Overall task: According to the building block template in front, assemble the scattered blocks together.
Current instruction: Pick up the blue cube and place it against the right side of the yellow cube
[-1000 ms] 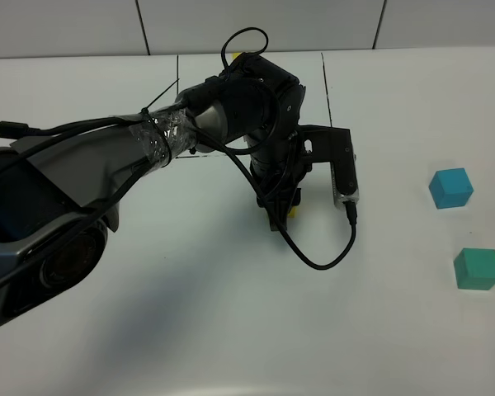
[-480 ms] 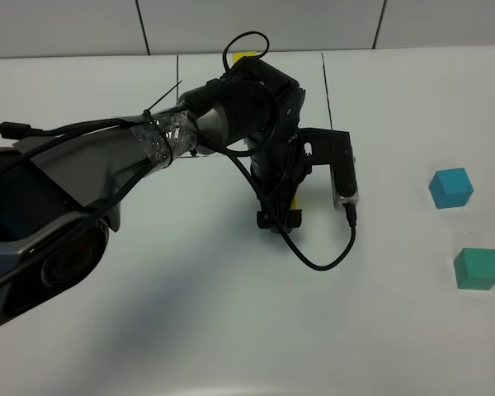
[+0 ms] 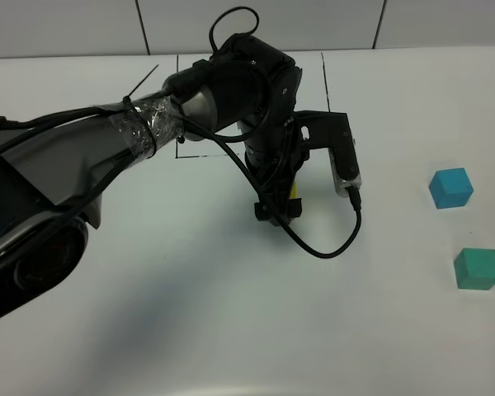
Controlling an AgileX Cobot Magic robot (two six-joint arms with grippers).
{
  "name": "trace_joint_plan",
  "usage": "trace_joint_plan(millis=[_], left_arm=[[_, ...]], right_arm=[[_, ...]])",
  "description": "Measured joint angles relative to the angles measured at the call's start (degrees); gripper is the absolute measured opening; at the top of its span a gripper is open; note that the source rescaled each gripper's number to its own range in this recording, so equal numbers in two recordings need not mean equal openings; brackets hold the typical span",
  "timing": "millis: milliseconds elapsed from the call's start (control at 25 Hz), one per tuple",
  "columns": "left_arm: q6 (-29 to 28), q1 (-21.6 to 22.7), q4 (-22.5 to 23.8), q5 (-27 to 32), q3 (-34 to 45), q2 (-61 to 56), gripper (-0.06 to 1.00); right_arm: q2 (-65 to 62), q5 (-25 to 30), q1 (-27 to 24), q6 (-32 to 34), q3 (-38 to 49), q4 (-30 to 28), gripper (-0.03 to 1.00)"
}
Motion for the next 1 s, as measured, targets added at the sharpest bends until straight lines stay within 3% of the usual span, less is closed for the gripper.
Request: trace_joint_plan(millis=[240,520,1000], left_arm=[[-6.8,0.0,0.0,2.0,0.0,-3.6,0.98],[-17.7,1.4,5.3,4.4,0.0,-8.5,0.98],[-24.3,15.4,4.8,10.5,4.4,-19.2,0.95]], right_arm=[[0.0,0.0,0.0,0.0,0.0,0.0,0.81],[0.0,0.0,0.0,-0.1,0.0,0.0,0.81],[0.0,0.0,0.0,0.0,0.0,0.0,0.81]])
